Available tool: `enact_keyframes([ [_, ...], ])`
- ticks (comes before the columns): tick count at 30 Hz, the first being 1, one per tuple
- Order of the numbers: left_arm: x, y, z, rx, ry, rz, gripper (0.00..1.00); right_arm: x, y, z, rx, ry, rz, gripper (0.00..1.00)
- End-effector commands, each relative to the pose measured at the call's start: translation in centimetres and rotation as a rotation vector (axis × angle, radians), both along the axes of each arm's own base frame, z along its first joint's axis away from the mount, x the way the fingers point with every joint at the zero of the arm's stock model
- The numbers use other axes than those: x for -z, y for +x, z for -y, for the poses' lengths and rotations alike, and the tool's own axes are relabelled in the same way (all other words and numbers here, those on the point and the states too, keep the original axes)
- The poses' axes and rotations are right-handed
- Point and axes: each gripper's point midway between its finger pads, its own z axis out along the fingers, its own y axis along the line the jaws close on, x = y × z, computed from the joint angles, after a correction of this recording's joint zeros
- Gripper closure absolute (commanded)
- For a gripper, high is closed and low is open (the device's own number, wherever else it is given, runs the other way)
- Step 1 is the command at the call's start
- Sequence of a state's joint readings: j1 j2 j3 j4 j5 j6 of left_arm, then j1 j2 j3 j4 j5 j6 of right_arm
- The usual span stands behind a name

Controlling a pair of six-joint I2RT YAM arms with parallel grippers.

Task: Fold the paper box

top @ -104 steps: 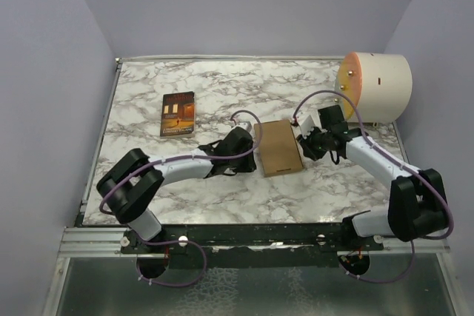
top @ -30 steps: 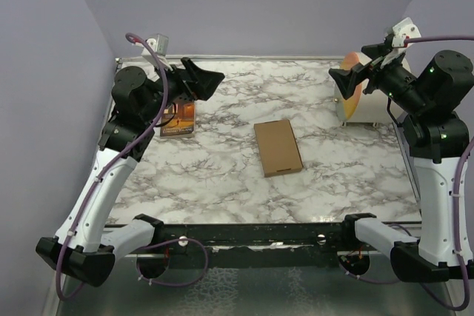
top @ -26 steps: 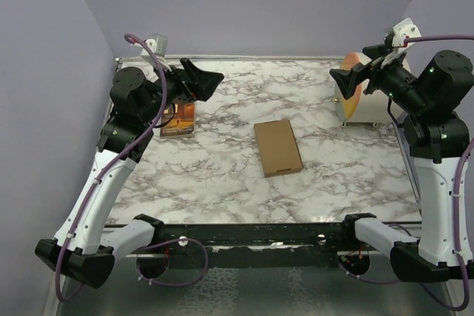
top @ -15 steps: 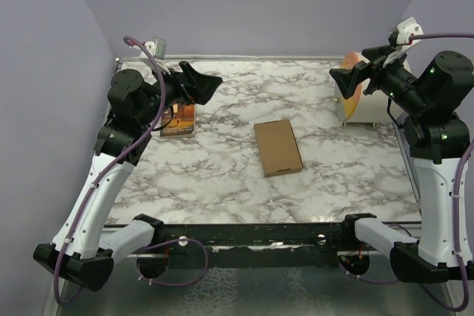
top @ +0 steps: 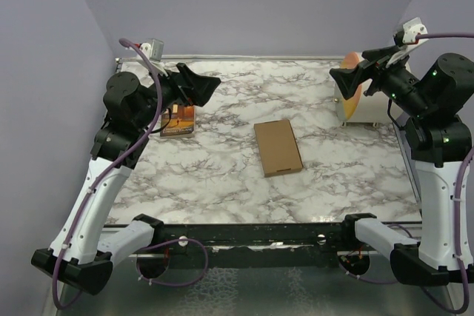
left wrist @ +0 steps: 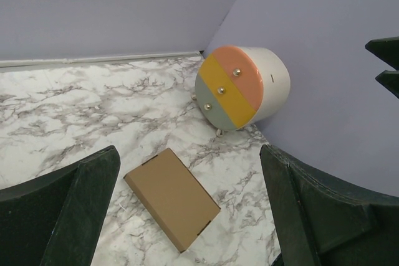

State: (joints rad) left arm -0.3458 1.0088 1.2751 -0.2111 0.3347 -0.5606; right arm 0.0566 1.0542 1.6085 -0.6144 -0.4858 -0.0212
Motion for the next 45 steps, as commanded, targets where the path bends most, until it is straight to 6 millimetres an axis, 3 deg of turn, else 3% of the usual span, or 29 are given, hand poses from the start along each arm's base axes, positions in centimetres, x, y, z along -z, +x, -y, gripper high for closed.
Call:
enact_keyframes([
  [1, -1.46, -0.69, -0.74, -0.020, 0.000, 0.048, 0.01, -0.78, -0.45, 0.69, 0.043, 0.028, 0.013, 0.00],
  [45, -0.63, -0.93, -1.09, -0.034, 0.009, 0.038, 0.01, -1.04, -0.56, 0.82, 0.054, 0.045, 0.017, 0.00],
])
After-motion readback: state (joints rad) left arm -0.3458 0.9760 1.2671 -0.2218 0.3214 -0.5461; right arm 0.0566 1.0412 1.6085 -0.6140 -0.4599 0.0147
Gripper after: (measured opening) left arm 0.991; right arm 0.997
